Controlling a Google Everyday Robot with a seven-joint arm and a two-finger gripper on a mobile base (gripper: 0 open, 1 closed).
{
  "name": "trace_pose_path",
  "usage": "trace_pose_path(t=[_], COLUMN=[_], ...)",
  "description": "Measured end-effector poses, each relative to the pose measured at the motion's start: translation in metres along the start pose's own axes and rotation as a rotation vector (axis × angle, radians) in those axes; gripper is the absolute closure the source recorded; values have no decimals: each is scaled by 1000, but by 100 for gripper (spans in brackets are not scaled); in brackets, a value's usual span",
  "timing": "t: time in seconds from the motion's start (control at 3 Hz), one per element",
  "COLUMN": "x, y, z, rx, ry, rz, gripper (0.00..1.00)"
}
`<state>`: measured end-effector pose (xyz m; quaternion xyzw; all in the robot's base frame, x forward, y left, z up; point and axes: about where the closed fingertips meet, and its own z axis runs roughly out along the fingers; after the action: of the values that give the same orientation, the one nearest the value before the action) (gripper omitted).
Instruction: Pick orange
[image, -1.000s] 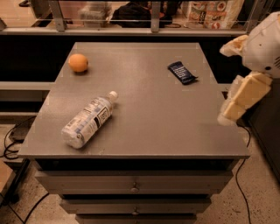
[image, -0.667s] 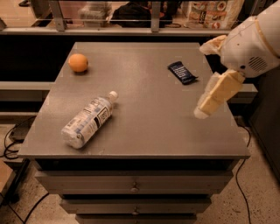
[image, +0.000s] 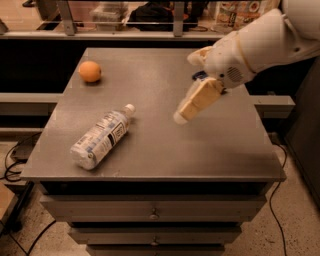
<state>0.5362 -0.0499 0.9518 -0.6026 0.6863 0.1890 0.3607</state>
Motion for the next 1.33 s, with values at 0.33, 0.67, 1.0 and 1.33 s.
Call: trace_pose_path(t=[0.33,0.67,1.0,1.33], x=[-25,-25,-42,-66], y=[-14,-14,-30,-58], z=[56,56,71,98], rx=[-41,-41,11,74], ry=[-69,-69,-94,-153], rz=[40,40,31,48], gripper=[0,0,0,0])
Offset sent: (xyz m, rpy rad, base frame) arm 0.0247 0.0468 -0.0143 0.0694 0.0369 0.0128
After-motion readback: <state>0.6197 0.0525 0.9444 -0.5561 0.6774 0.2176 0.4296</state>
